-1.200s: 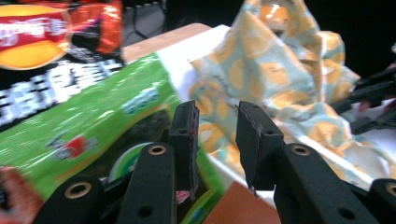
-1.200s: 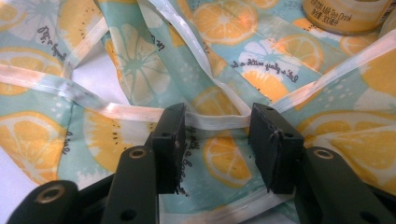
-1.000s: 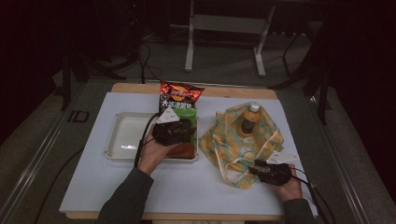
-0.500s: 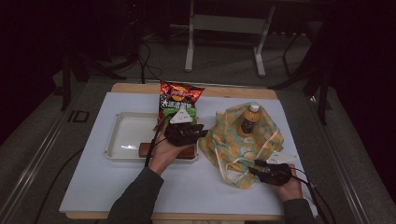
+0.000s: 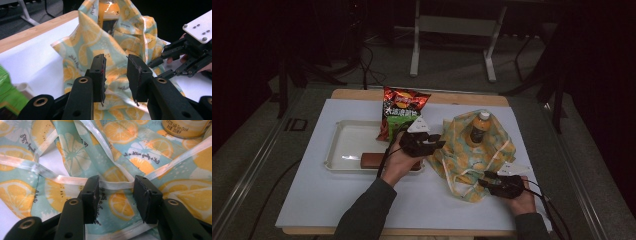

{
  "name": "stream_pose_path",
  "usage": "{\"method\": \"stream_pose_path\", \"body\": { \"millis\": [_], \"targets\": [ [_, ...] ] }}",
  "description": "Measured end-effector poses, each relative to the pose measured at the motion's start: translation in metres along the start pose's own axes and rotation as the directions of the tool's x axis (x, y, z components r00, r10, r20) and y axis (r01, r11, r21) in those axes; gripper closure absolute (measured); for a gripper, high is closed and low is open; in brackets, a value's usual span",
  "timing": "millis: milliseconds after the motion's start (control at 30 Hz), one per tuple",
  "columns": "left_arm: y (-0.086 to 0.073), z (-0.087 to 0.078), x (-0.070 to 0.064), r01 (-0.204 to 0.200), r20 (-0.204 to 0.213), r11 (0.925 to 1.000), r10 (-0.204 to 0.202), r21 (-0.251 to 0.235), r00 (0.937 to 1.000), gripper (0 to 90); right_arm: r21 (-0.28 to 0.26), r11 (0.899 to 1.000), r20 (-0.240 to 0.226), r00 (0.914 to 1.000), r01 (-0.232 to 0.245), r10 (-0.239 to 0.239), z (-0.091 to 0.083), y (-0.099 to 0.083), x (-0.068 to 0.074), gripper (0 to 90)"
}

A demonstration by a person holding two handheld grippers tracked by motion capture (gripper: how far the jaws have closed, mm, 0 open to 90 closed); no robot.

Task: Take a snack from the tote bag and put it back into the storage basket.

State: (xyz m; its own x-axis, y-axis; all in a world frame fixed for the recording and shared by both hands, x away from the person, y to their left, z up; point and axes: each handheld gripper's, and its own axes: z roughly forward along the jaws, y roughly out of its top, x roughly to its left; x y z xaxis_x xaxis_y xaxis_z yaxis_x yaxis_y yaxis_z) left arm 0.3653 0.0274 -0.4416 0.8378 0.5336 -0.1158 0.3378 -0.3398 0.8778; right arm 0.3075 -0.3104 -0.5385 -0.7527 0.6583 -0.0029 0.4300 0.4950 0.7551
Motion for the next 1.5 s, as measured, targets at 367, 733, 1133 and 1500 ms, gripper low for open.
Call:
{"method": "stream_pose_path", "body": {
  "millis": [367, 733, 1133, 1500],
  "targets": [
    [0.007, 0.016, -0.004, -0.007, 0.014, 0.9999, 0.007, 0.011, 0.9999, 66.1, 0.000, 1.000, -0.001, 1.0000, -0.001, 0.001, 0.000, 0.000, 0.000, 56.1],
    [0.016, 0.028, -0.005, -0.020, 0.012, 0.9997, 0.020, 0.013, 0.9997, 64.4, -0.001, 1.000, -0.001, 1.0000, 0.001, -0.001, 0.000, 0.000, 0.000, 56.1],
    [0.020, 0.046, -0.008, -0.037, 0.004, 0.9984, 0.037, 0.043, 0.9993, 60.5, 0.000, 1.000, -0.001, 1.0000, 0.000, 0.000, 0.000, 0.000, 0.000, 56.0],
    [0.028, 0.056, -0.008, -0.038, -0.005, 0.9985, 0.038, 0.039, 0.9993, 56.9, 0.000, 1.000, -0.001, 1.0000, 0.001, -0.001, 0.000, 0.000, 0.000, 55.9]
  ]
}}
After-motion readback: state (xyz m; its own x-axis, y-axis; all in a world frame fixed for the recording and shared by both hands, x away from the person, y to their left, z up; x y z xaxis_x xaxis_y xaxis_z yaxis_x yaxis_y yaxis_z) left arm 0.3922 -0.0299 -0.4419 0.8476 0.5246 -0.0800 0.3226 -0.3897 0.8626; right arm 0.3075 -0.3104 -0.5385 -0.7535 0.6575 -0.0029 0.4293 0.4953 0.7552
